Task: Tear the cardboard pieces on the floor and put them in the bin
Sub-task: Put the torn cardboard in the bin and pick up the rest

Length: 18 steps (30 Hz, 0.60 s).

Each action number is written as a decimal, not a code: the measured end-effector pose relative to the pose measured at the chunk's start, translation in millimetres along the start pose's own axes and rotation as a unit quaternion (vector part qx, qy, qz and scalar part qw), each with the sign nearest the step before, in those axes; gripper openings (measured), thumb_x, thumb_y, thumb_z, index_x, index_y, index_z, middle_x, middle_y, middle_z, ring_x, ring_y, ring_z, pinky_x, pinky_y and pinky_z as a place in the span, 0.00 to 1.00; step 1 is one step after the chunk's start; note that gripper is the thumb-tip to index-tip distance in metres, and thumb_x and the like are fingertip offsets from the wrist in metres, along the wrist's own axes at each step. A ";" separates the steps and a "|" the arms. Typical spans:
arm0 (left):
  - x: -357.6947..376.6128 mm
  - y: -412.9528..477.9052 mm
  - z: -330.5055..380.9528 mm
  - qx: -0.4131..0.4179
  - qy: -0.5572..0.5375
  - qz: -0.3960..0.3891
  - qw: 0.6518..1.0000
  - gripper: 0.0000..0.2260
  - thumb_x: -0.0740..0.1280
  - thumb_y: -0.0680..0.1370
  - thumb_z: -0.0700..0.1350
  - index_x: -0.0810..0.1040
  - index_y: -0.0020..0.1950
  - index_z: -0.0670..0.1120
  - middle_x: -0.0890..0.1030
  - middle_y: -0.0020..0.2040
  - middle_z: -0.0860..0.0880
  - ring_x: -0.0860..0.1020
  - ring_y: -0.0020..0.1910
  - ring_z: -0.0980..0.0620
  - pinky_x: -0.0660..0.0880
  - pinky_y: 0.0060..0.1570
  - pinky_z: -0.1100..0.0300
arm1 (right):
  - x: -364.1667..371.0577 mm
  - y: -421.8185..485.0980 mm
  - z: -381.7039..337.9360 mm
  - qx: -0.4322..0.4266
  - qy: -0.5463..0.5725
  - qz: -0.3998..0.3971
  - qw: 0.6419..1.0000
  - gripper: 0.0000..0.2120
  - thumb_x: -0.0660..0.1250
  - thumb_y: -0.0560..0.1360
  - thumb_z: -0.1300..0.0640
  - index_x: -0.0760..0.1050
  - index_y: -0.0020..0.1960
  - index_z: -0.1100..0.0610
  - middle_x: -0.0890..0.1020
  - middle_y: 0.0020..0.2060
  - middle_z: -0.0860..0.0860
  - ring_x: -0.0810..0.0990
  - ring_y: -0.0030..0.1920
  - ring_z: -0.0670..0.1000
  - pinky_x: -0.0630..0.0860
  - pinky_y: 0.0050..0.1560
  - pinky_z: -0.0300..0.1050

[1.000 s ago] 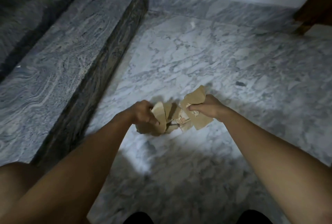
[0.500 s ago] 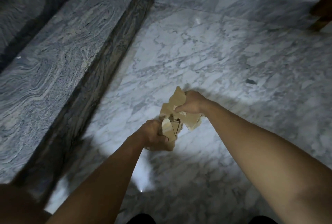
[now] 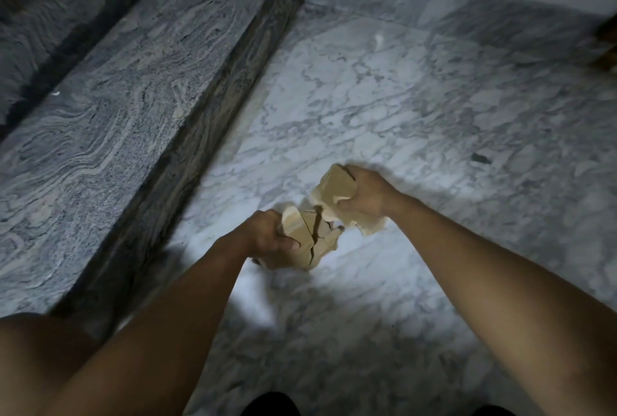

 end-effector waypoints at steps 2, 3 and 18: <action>-3.2 -0.6 9.5 0.006 0.016 -0.013 1.000 0.19 0.76 0.71 0.54 0.80 0.58 0.48 0.80 0.49 0.51 0.78 0.52 0.50 0.70 0.47 0.63 | -25.2 -7.4 3.3 0.020 0.109 0.028 0.993 0.29 0.77 0.70 0.57 0.68 0.67 0.55 0.79 0.55 0.50 0.80 0.54 0.52 0.77 0.51 0.45; -3.5 -0.5 16.7 0.010 0.022 -0.021 0.999 0.18 0.76 0.71 0.53 0.80 0.58 0.48 0.80 0.49 0.51 0.78 0.52 0.50 0.70 0.47 0.62 | -41.6 -10.3 12.0 0.037 0.130 0.053 0.989 0.29 0.77 0.70 0.58 0.69 0.67 0.56 0.80 0.54 0.51 0.80 0.53 0.52 0.77 0.51 0.45; 52.3 17.8 71.2 0.090 0.111 0.021 0.990 0.36 0.76 0.70 0.52 0.66 0.75 0.51 0.71 0.67 0.46 0.73 0.64 0.45 0.68 0.61 0.60 | -56.0 -94.5 169.4 0.274 -0.014 0.133 0.952 0.22 0.75 0.69 0.46 0.77 0.59 0.54 0.82 0.52 0.55 0.81 0.50 0.58 0.78 0.47 0.49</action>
Point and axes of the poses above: each hand's wrist, its own y-axis towards the middle knuckle, its own x-axis out of the palm, z = x × y, the point moved 10 cm from there along y, towards the middle knuckle
